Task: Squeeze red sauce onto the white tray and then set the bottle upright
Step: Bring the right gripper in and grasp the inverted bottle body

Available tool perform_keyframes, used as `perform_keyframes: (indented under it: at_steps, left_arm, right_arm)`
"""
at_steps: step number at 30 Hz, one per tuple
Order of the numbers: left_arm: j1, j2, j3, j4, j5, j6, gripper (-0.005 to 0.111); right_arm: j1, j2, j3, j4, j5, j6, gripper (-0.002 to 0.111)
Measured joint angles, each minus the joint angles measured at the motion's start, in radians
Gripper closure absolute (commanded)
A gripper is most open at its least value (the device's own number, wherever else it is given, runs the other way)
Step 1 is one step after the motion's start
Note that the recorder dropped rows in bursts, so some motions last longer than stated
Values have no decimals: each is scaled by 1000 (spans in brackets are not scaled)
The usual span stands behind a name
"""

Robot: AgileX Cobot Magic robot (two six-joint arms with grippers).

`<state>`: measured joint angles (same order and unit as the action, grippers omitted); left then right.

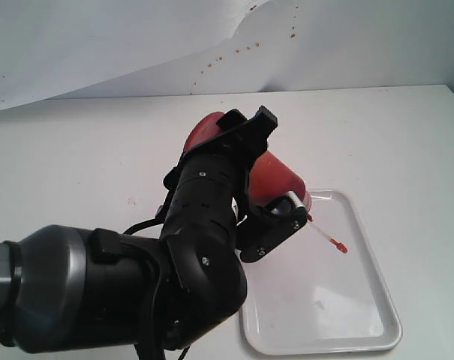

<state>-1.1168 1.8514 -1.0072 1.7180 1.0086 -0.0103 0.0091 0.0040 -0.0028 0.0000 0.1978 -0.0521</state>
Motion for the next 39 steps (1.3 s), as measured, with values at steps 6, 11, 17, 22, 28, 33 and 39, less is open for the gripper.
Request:
perform_keyframes:
  at_steps: [6, 11, 17, 22, 28, 33, 39]
  left_arm:
    - [-27, 0, 0, 0, -10, 25, 107]
    - [-49, 0, 0, 0, -27, 30, 107]
    - [-51, 0, 0, 0, -29, 32, 107]
    - [-51, 0, -6, 0, -38, 32, 107]
    - [-51, 0, -8, 0, -43, 34, 107]
    - [-51, 0, -8, 0, -43, 36, 107]
    - [-51, 0, -8, 0, -44, 36, 107]
  right_arm:
    - [0, 0, 0, 19, -38, 0, 108]
    - [0, 0, 0, 160, -190, 0, 108]
    - [0, 0, -3, 322, -367, 0, 108]
    - [0, 12, -98, 317, -172, -35, 108]
    - [2, 199, -247, 189, -58, -79, 108]
    - [41, 431, -394, 190, 98, -182, 108]
    - [72, 704, -598, 244, 307, -362, 108]
